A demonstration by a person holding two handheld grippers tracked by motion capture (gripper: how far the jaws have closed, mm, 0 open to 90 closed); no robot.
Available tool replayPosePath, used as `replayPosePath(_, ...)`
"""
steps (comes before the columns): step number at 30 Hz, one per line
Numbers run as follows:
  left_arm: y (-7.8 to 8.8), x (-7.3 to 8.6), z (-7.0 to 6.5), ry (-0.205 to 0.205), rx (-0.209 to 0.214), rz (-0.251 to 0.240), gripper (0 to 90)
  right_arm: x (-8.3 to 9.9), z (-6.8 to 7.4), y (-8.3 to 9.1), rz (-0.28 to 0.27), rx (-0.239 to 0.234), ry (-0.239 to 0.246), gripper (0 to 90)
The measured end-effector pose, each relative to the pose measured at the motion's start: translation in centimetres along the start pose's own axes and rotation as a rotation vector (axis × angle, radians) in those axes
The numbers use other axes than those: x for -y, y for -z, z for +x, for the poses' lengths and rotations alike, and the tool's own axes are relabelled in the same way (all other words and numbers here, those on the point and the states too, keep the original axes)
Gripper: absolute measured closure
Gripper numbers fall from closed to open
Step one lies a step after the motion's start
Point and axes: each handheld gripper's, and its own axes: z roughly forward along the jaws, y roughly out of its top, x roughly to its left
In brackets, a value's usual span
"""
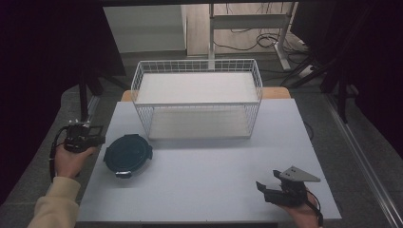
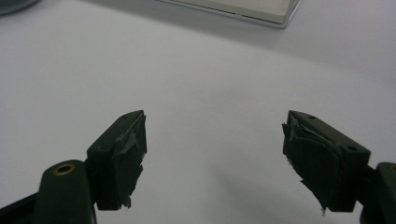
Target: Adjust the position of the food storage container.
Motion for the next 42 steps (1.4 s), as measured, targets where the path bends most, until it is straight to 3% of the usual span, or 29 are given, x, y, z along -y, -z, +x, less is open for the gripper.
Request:
replayPosePath(11,-2.2,-0.3,-0.5,-0.011,0.046,0.052,90.0,0.1,-0.2,0.0,0.0,0.002,0.001,21.3)
replayPosePath(12,-2.4,-0.2,-0.6,-0.012,0.034,0.059,90.0,0.1,-0.2,0.0,0.0,0.002,-0.001,21.3)
replayPosePath(17,-2.4,0.0,-0.2,0.007,0.054,0.053,90.0,0.0,0.0,-0.2,0.001,-0.003,0.001,21.3)
replayPosePath(27,-2.3,-0.2,-1.1,-0.04,0.018,0.073,90.0,0.0,0.1,-0.2,0.003,-0.003,0.004,21.3)
replayPosePath(35,-2.3,-0.1,-1.5,-0.049,0.032,0.072,90.0,-0.1,0.1,-0.3,0.004,-0.007,0.005,21.3)
replayPosePath(42,-2.6,-0.2,-2.9,-0.066,0.056,0.068,90.0,-0.1,0.1,-0.3,0.004,-0.006,0.004,21.3)
